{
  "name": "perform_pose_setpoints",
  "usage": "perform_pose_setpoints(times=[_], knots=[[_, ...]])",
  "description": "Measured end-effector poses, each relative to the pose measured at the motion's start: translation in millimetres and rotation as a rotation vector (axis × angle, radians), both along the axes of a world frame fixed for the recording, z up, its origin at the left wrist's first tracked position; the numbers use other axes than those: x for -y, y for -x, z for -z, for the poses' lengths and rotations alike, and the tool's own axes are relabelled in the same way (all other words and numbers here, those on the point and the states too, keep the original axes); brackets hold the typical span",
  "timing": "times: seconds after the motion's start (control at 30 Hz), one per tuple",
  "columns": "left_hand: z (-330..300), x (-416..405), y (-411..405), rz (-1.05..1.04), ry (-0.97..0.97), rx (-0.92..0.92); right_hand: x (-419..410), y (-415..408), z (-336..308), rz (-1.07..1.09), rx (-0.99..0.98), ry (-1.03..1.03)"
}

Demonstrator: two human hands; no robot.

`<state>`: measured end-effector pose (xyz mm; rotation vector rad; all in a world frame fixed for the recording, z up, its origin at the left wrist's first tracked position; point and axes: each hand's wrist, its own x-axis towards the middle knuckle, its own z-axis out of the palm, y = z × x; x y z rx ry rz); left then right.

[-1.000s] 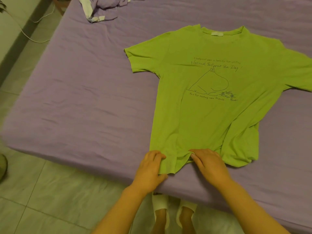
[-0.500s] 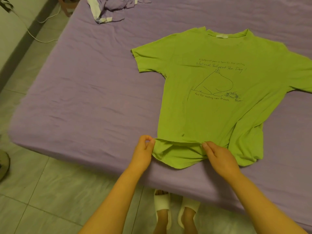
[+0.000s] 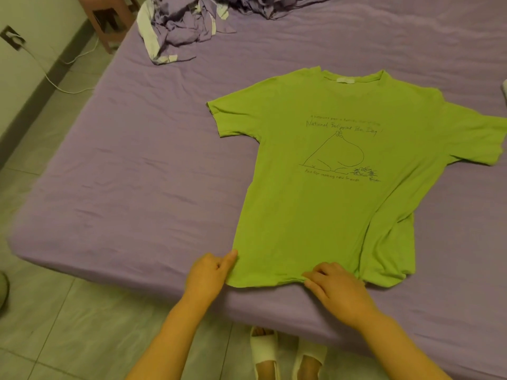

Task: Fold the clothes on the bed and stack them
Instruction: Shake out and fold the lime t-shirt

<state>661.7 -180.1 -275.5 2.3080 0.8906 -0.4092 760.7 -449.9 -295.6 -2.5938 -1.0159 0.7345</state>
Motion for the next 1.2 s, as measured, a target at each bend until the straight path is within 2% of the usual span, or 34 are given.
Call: perform_pose_setpoints(times=[0.07, 0.13, 0.33, 0.43, 0.53, 0.63, 0.73, 0.87, 1.0, 1.13, 1.2], knots=[[3.5, 5.1, -2.8, 0.06, -0.194, 0.025, 2.6, 1.0, 0.9, 0.03, -0.062, -0.01], [1.9, 23.4, -15.0, 0.165, -0.241, 0.141, 7.7, -0.3, -1.0, 0.086, 0.058, -0.094], [11.1, 115.0, -78.0, 0.629, -0.039, 0.319, 46.9, -17.3, -11.1, 0.338, 0.431, -0.171], [14.4, 164.8, -97.2, 0.71, 0.131, 0.284, 74.4, -29.4, -8.7, 0.521, 0.399, -0.153], [17.0, 200.7, -104.5, 0.693, 0.232, 0.274, 91.9, -36.1, -1.5, 0.767, 0.106, -0.135], [19.8, 215.8, -103.8, 0.574, 0.243, 0.245, 98.5, -34.2, 10.9, 0.781, -0.033, -0.116], [21.1, 216.0, -105.6, 0.523, 0.221, 0.193, 99.9, -39.0, 6.5, 0.83, 0.013, -0.269], [16.5, 219.9, -115.5, 0.412, 0.178, 0.186, 110.1, -47.2, -19.5, 1.107, 0.019, -0.449], [1.9, 244.3, -131.6, 0.376, 0.135, 0.194, 136.6, -61.8, -42.3, 1.274, 0.117, -0.583], [3.1, 259.0, -137.7, 0.533, 0.023, 0.067, 186.0, -71.1, -40.3, 1.291, 0.228, -0.465], [13.6, 256.1, -133.5, 0.61, -0.069, -0.038, 213.8, -62.7, -29.8, 1.194, 0.163, -0.321]])
